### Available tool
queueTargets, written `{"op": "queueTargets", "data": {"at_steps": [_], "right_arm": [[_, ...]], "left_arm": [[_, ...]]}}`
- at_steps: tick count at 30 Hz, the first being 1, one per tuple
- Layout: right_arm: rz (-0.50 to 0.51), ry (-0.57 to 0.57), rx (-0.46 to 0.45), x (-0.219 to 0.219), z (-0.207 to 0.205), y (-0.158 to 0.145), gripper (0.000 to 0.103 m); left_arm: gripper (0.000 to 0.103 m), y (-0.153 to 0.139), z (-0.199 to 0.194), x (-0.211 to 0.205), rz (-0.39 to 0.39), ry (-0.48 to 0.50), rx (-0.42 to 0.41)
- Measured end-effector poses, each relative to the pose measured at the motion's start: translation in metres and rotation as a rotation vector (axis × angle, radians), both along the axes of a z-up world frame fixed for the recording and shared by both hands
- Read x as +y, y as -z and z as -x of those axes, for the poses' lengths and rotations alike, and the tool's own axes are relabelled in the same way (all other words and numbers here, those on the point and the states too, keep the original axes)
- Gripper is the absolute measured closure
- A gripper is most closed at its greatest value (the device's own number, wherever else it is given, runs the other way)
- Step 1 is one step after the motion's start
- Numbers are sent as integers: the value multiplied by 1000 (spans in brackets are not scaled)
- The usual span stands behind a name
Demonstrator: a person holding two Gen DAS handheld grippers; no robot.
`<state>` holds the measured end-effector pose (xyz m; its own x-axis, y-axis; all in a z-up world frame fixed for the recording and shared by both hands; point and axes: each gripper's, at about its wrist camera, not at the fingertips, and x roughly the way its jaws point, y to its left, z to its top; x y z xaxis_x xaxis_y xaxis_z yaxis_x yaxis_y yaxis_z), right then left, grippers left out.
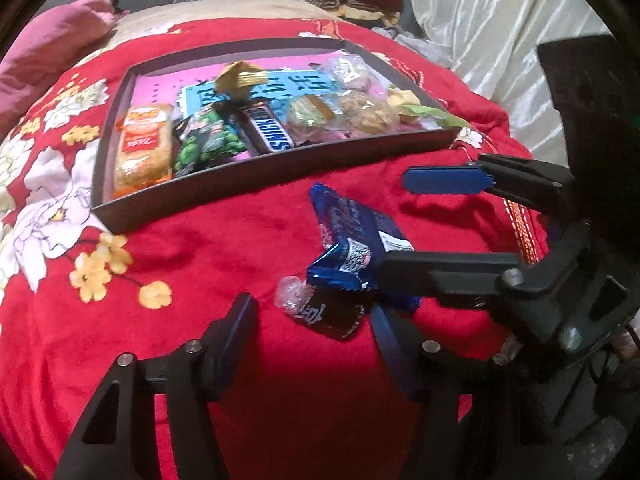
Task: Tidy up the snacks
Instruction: 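Close the left tool on the chocolate candy while the right tool closes on the blue biscuit packet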
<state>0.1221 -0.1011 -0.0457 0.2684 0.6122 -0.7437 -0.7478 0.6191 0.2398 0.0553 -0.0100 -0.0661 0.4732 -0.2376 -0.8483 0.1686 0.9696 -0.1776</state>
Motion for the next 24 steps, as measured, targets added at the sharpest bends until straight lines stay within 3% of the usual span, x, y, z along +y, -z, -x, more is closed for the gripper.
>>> {"op": "queueTargets", "data": {"at_steps": [4, 14, 16, 17, 18, 24], "right_arm": [[33, -36, 12, 10, -3, 8, 21], [55, -76, 75, 21, -17, 30, 20], [63, -87, 54, 22, -15, 28, 25], [83, -86, 34, 22, -13, 28, 36], [120, -79, 14, 22, -12, 28, 40], [102, -50, -28, 15, -3, 15, 43]], "left_arm": [[62, 3, -3, -6, -9, 31, -17], [67, 11, -2, -1, 20, 47, -6], [67, 12, 0, 1, 25, 43, 0], [67, 12, 2, 3, 34, 39, 2], [67, 10, 3, 7, 58, 29, 5], [67, 4, 8, 17, 96, -6, -2]]}}
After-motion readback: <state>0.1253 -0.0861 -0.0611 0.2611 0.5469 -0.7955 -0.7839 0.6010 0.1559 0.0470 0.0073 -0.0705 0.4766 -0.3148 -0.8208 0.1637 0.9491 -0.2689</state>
